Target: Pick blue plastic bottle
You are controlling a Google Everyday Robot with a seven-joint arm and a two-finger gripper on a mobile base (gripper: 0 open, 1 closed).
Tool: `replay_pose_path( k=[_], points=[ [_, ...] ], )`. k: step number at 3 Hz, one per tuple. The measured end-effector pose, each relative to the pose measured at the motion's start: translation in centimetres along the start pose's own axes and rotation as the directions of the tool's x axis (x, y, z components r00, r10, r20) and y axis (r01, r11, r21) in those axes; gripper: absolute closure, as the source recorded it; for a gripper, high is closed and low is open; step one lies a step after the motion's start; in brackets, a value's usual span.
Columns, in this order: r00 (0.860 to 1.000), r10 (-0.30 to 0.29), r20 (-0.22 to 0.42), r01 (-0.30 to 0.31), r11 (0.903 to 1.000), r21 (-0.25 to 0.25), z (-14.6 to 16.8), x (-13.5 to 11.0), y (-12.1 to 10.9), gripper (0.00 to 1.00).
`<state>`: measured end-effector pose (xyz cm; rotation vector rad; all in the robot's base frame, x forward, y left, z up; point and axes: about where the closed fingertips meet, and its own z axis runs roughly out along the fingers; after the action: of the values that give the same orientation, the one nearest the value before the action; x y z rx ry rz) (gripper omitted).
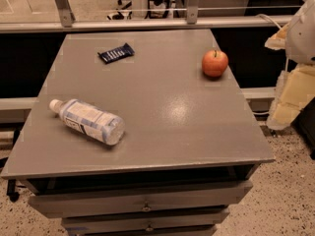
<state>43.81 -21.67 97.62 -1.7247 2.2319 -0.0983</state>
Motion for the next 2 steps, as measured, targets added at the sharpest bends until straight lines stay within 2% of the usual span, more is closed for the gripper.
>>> replay_pose_path(
  k=[1,2],
  points=[
    [1.0,-0.002,0.003,0.002,1.0,0.003,0.0,-0.1,0.0,0.0],
    [0.995,-0.033,0.09,0.036,0.9988,-0.034,2.2,-5.5,0.9,0.0]
  ],
)
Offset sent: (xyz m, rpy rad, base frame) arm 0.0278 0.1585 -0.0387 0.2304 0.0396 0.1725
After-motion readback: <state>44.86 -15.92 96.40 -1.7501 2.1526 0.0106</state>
